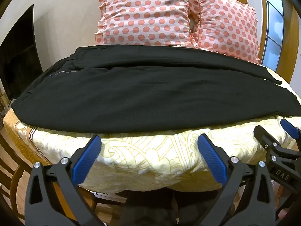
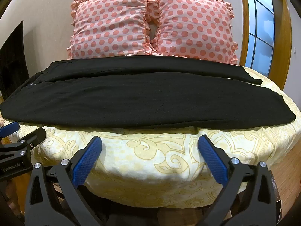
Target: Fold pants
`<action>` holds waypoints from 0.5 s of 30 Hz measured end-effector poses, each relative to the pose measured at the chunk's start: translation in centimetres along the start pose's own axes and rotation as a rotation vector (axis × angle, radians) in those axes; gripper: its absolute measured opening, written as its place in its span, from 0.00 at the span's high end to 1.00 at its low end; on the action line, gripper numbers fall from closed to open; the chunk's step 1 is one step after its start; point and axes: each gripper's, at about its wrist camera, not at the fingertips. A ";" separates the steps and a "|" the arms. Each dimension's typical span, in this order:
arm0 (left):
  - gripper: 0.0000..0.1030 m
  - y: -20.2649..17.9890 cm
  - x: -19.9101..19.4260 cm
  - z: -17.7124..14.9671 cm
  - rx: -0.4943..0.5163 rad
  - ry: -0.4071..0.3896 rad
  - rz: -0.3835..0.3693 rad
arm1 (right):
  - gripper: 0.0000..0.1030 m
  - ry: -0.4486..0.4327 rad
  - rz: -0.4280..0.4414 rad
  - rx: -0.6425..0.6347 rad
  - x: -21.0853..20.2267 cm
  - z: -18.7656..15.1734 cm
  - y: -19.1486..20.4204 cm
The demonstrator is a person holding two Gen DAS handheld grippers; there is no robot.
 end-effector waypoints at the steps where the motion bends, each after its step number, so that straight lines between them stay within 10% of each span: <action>1: 0.02 0.0 0.0 0.0 0.001 -0.001 0.000 | 0.01 0.002 0.001 0.000 0.0 0.0 0.0; 15: 0.02 0.0 0.0 0.0 0.002 -0.007 0.000 | 0.01 0.000 -0.001 0.000 0.0 0.0 0.1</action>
Point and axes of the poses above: each gripper's, at about its wrist camera, not at the fingertips, and x roughly the way its jaws point, y to its left, z to its top, and after that the axes turned 14 degrees about -x, right-handed
